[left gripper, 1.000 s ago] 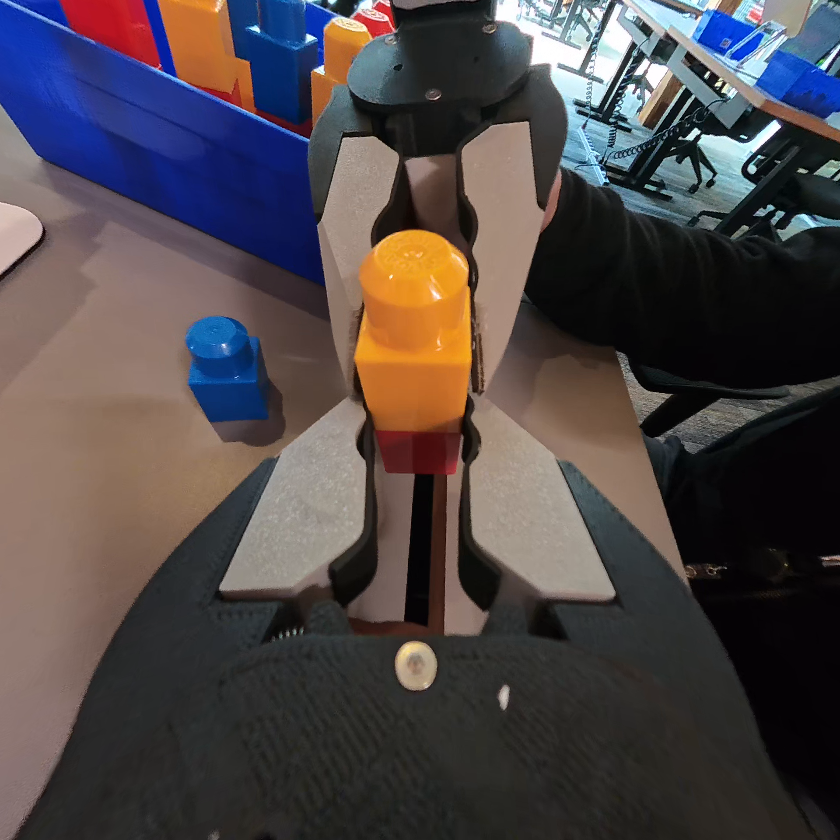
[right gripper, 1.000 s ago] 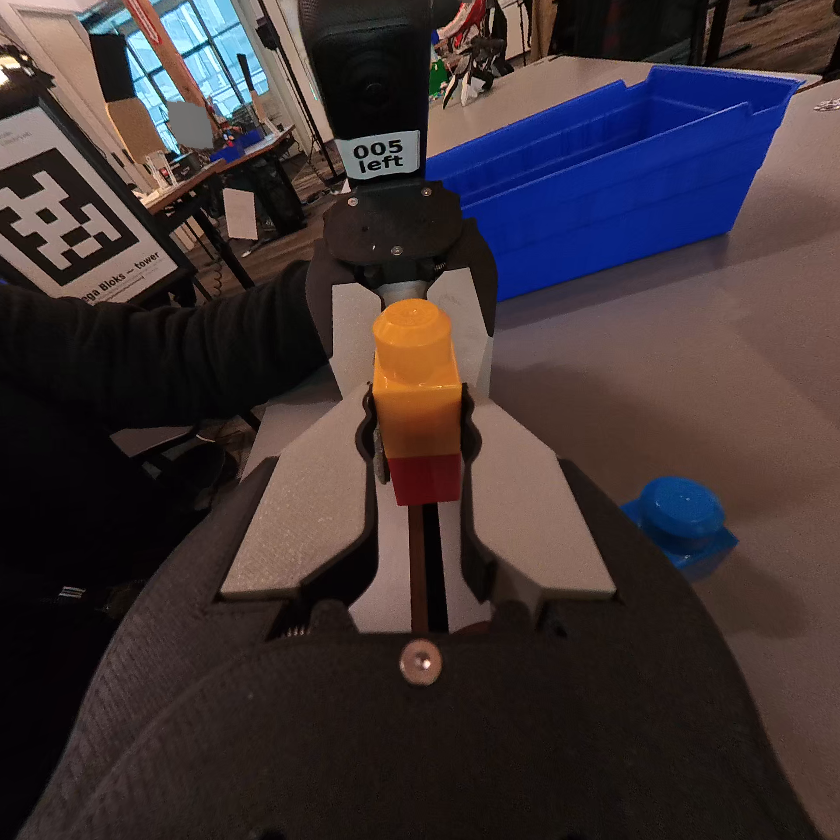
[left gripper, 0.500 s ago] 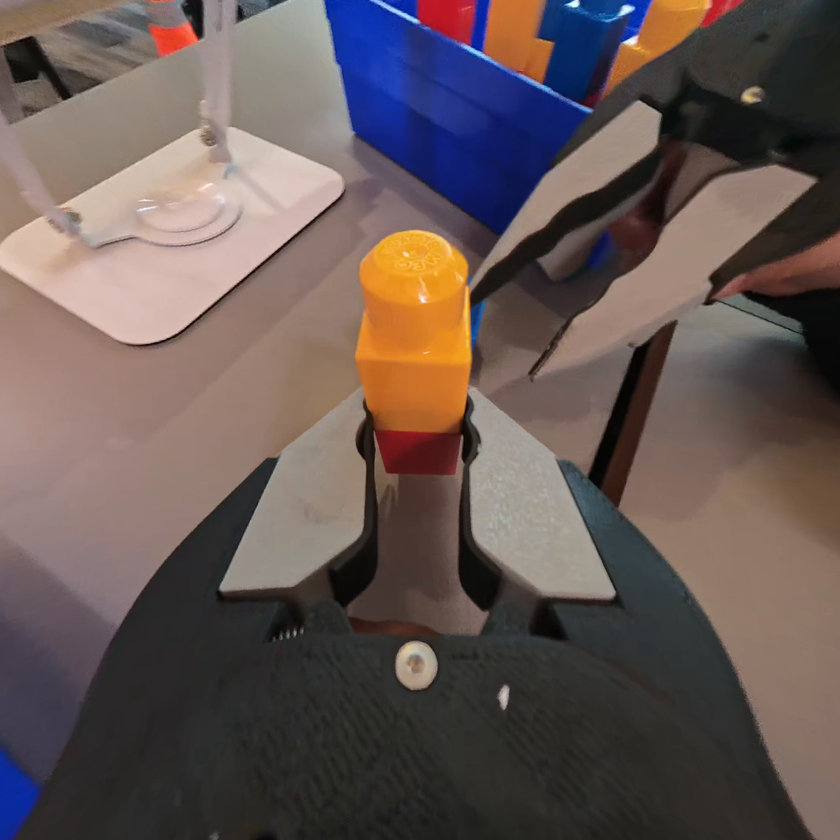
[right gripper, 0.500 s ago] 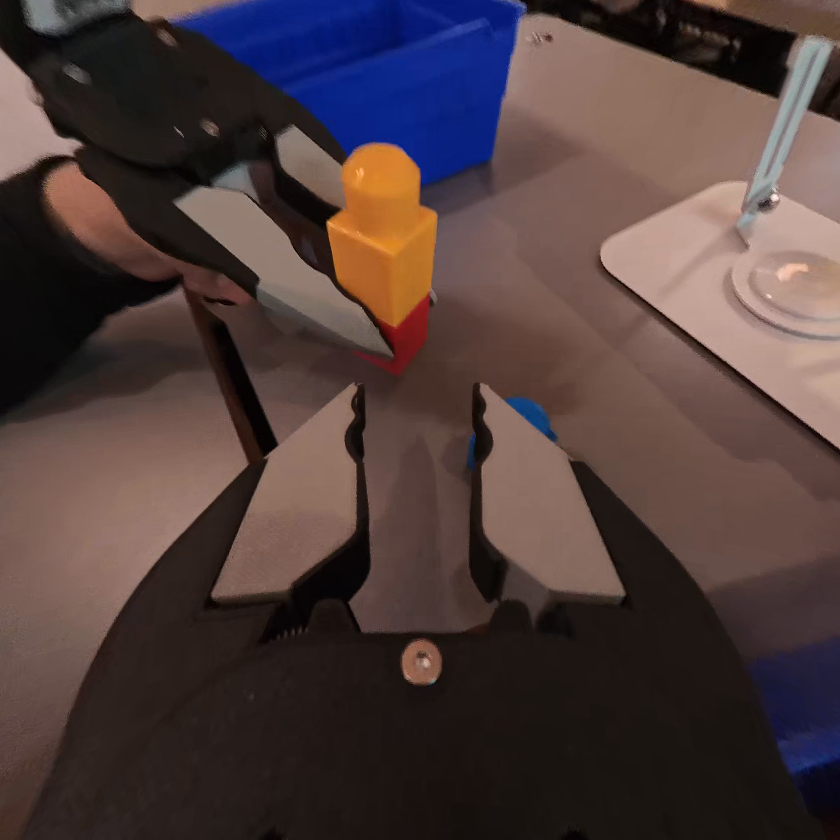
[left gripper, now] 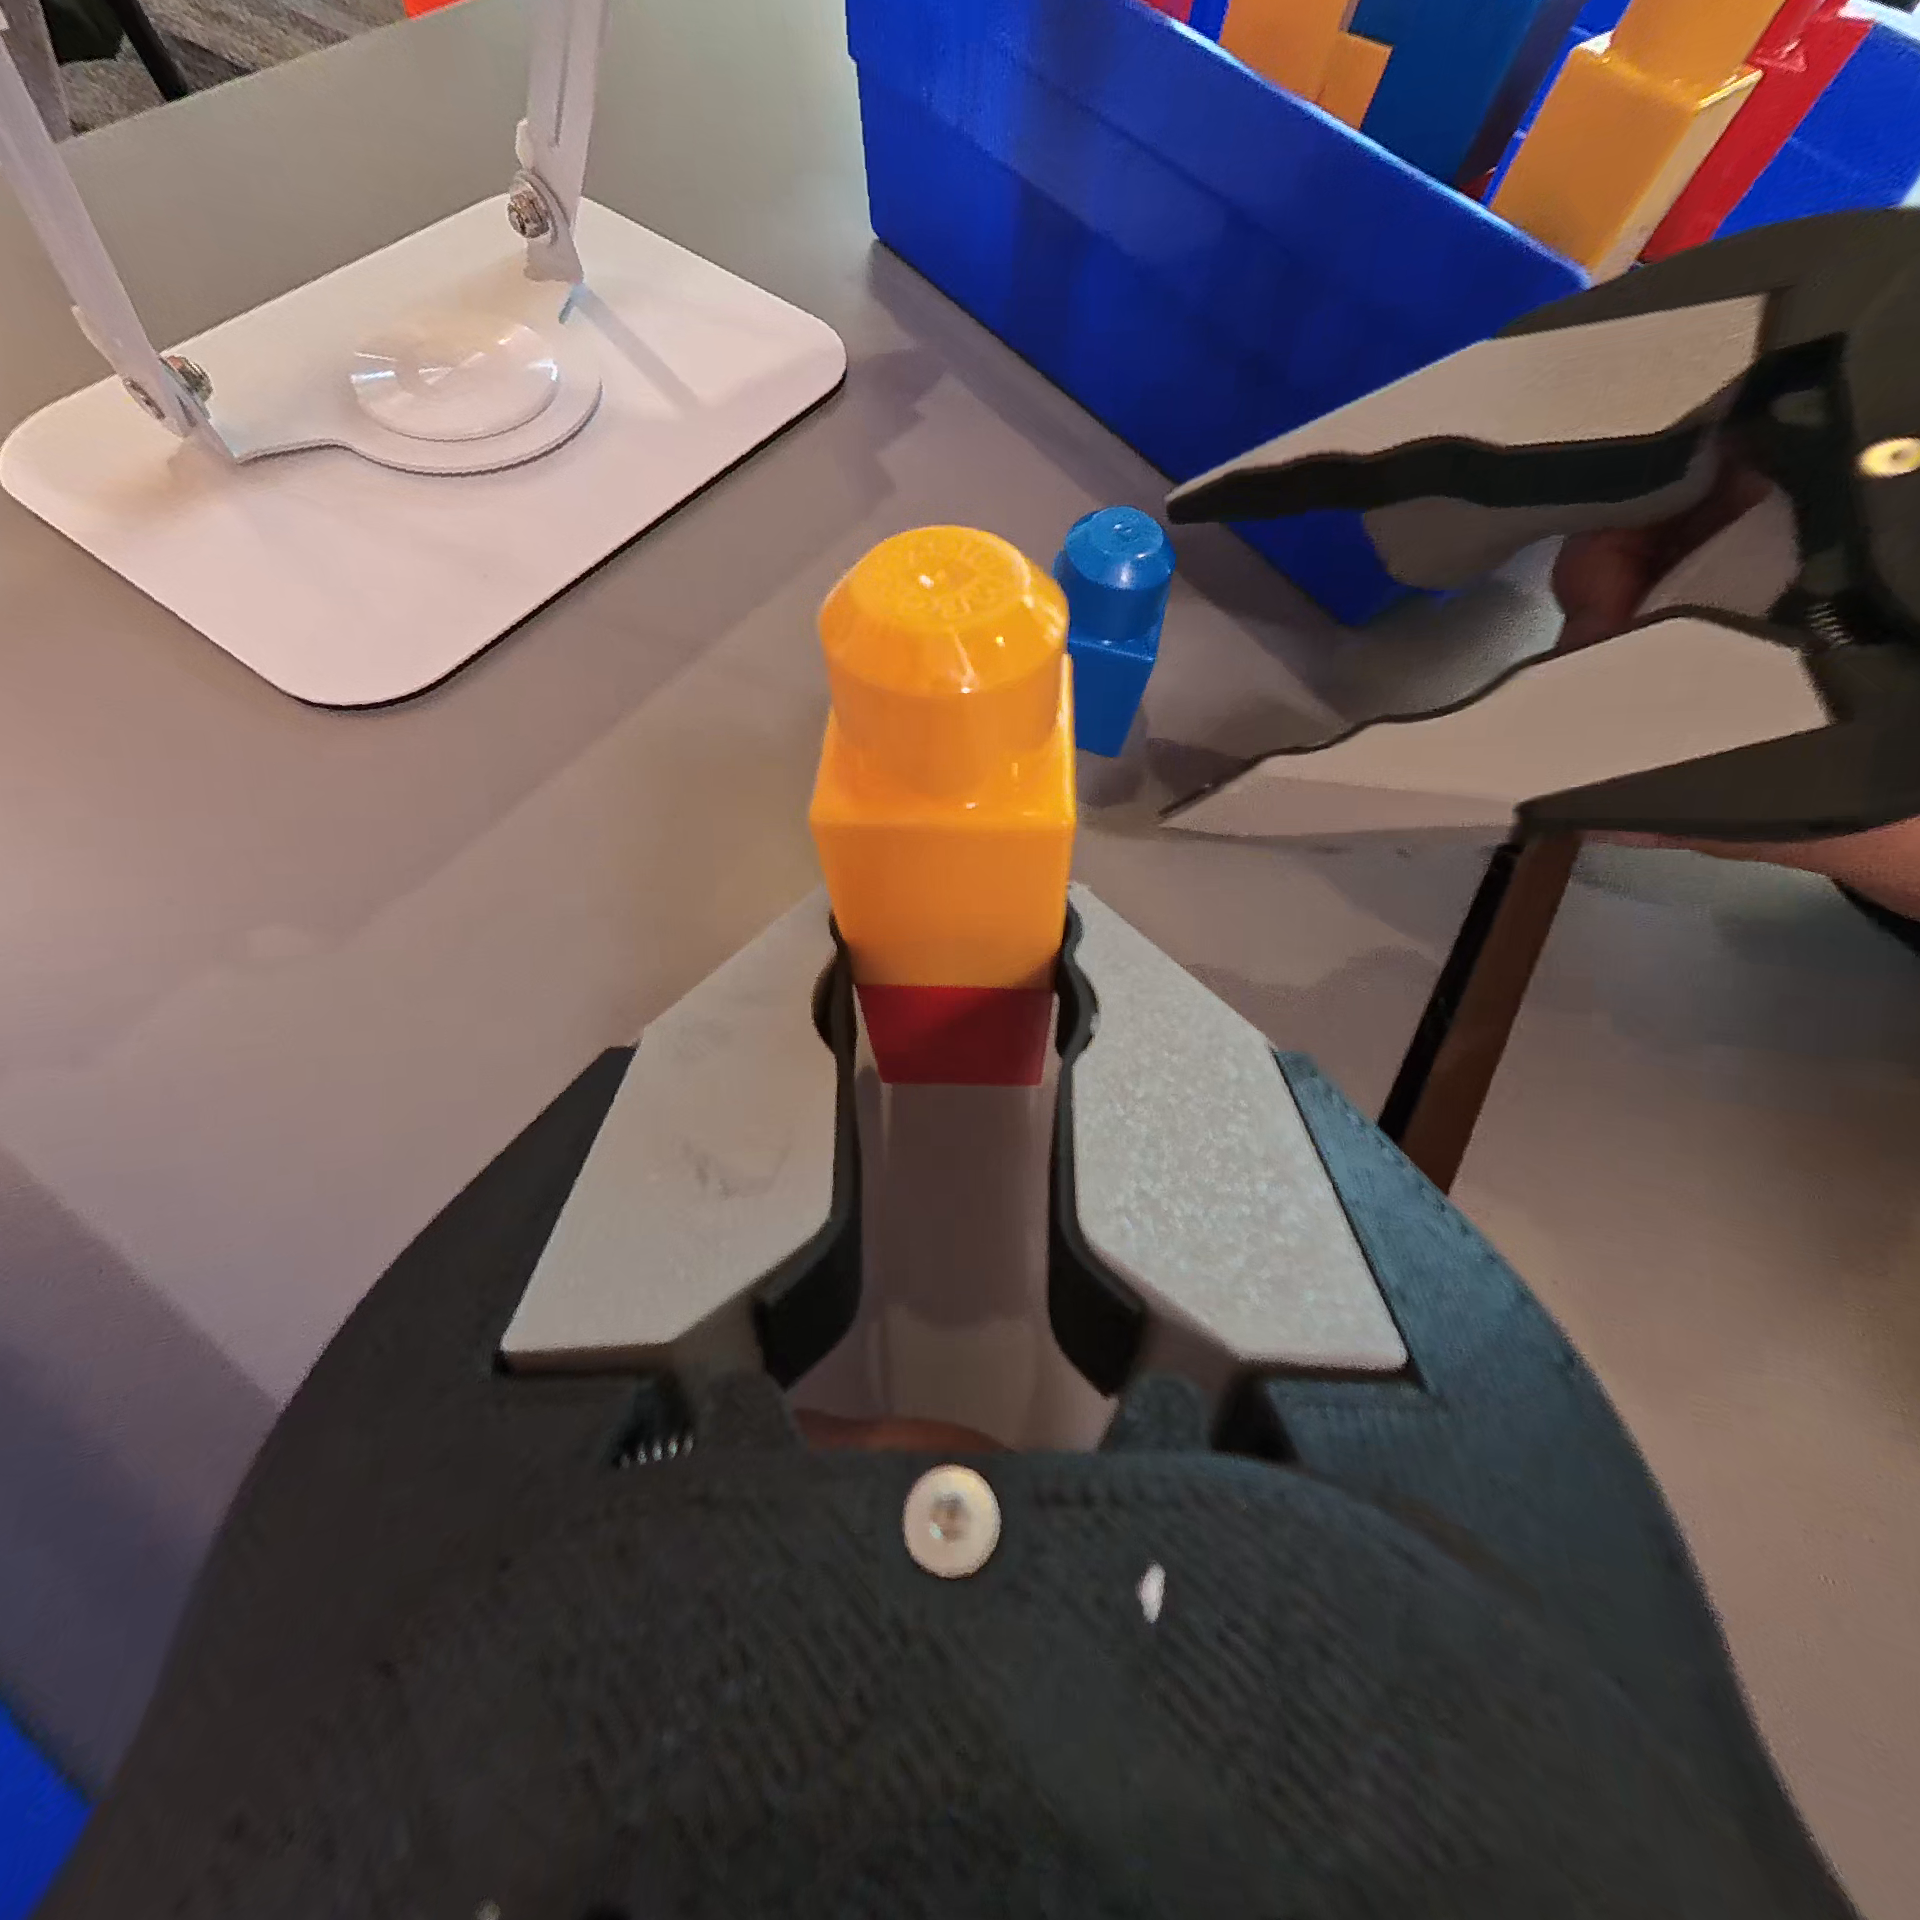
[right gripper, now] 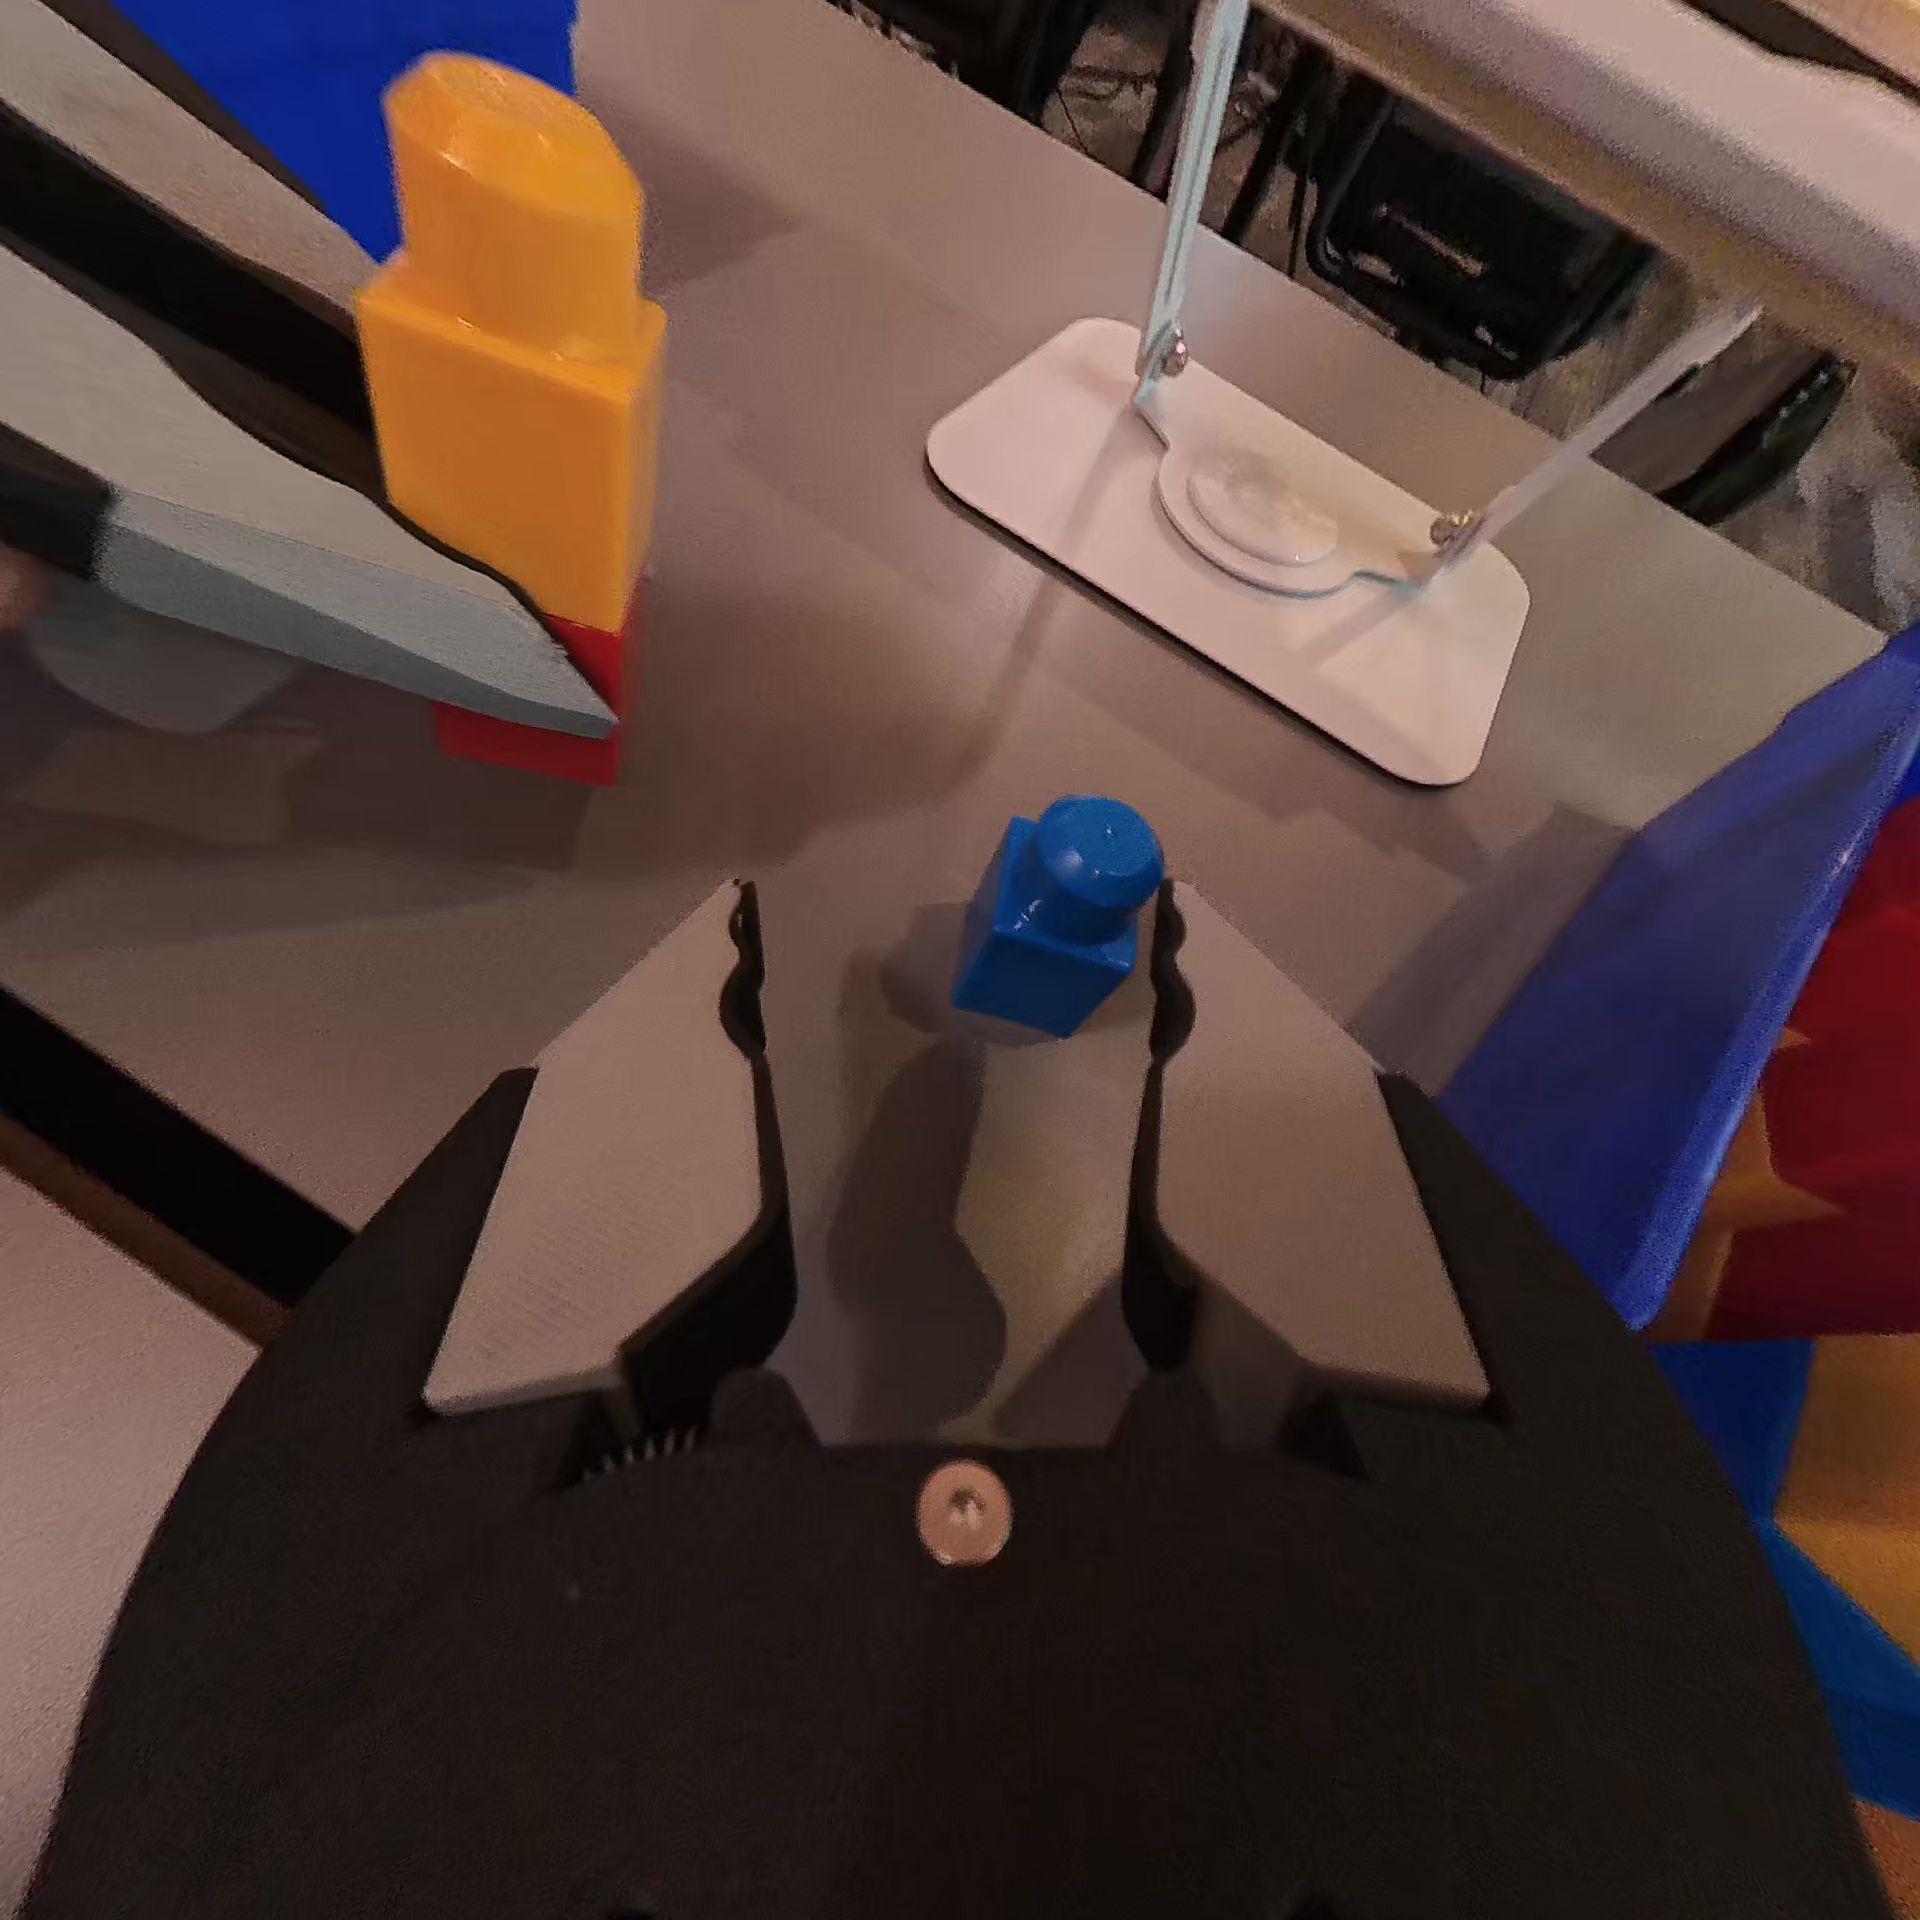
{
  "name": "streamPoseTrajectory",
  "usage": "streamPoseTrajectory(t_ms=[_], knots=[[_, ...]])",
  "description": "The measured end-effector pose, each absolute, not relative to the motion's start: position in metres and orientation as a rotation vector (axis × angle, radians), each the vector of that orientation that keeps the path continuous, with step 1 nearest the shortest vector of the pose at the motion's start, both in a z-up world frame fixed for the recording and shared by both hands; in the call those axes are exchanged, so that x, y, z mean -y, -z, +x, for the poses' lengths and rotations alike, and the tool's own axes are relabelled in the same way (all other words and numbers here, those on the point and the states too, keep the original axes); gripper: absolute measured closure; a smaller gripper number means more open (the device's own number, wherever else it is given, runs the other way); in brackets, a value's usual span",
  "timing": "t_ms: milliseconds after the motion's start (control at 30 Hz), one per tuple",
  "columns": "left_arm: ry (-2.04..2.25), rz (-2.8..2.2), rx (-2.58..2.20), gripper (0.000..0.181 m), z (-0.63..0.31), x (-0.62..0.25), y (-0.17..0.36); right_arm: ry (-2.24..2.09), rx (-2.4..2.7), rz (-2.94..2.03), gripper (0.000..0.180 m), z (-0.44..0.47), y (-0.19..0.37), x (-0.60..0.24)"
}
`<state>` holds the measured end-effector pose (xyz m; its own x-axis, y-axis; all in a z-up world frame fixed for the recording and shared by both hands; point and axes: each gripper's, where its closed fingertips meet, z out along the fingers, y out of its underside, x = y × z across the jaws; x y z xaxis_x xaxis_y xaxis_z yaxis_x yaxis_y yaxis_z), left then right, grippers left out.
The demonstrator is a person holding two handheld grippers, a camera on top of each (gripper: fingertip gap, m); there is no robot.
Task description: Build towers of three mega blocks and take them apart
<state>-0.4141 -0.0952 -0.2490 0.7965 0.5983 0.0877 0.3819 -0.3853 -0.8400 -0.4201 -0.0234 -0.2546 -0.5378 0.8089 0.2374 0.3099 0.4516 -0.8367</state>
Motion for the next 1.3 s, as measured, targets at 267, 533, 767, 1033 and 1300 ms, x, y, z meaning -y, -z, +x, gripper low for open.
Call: streamPoseTrajectory(t_ms=[267,533,767,1033,1300], knots=[[-0.232,-2.004,0.663,0.146,-0.403,0.086,0.240,-0.999,2.040,-1.107,0.140,-0.440,0.273,0.011],[-0.134,-2.040,0.559,0.146,-0.384,0.078,0.241,-0.816,2.071,-1.142,0.134,-0.447,0.290,0.006],[-0.121,-2.092,0.505,0.146,-0.375,0.073,0.248,-0.893,2.182,-1.153,0.144,-0.443,0.296,0.016],[0.070,-2.118,0.400,0.146,-0.348,0.072,0.252,-1.275,2.355,-0.913,0.145,-0.411,0.264,0.039],[0.183,-2.119,0.307,0.146,-0.327,0.071,0.250,-1.801,2.334,-0.770,0.146,-0.380,0.204,0.044]])
